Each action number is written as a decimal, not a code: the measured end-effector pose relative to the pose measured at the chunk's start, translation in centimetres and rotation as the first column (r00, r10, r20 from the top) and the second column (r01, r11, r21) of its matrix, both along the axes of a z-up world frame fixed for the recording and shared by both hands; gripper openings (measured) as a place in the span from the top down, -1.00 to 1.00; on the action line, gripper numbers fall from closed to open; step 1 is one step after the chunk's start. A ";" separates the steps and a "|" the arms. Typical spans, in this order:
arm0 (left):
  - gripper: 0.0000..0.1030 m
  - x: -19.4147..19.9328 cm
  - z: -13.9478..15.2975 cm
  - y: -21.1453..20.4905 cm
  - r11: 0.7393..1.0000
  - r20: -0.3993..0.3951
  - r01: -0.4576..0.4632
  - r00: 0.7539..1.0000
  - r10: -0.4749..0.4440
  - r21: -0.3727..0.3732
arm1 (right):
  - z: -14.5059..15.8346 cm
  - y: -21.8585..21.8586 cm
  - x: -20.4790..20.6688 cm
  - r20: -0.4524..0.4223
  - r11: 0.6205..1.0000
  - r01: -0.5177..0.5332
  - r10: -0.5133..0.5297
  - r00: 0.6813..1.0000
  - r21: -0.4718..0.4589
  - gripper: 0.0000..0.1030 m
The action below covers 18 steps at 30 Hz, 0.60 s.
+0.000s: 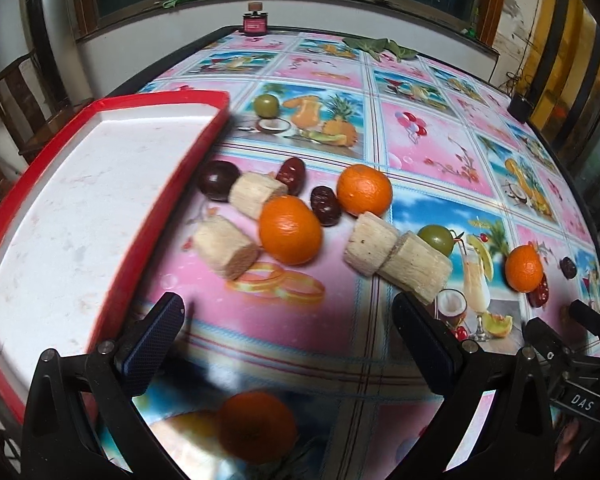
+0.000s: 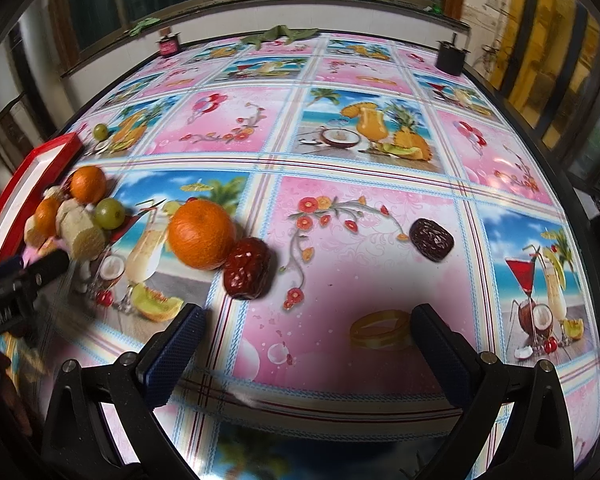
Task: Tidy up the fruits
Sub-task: 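Move both tools toward the fruit pile beside the white tray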
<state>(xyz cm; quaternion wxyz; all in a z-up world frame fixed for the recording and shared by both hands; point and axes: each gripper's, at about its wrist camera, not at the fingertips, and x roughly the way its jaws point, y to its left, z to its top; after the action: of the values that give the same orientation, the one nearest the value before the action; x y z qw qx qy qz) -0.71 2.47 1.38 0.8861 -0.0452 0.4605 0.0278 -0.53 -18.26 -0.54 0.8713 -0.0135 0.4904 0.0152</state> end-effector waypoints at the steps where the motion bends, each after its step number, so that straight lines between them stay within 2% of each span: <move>1: -1.00 -0.1 0.2 0.3 1.000 0.000 0.001 1.000 -0.001 -0.006 | 0.2 0.0 -0.2 0.003 1.000 -0.006 0.006 1.000 0.006 -0.95; 4: -1.00 -0.5 0.9 0.7 1.000 -0.013 0.014 1.000 -0.014 -0.013 | 1.9 -0.3 -1.2 0.043 1.000 -0.012 0.012 0.999 0.008 -0.98; 10: -1.00 -1.7 1.6 0.9 0.998 -0.038 0.063 0.997 -0.063 0.014 | 5.5 0.5 -3.5 0.115 0.994 -0.107 0.104 0.988 0.021 -0.98; 18: -1.00 -3.4 2.1 1.3 0.992 -0.069 0.123 0.990 -0.122 0.004 | 6.4 0.7 -5.7 0.131 0.984 -0.179 0.175 0.976 0.018 -0.98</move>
<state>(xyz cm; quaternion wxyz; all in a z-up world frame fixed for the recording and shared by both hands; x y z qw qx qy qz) -4.16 3.79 3.46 0.8700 -0.0124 0.4923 -0.0234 -6.23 -17.55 5.85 0.8965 -0.0450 0.4295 0.0992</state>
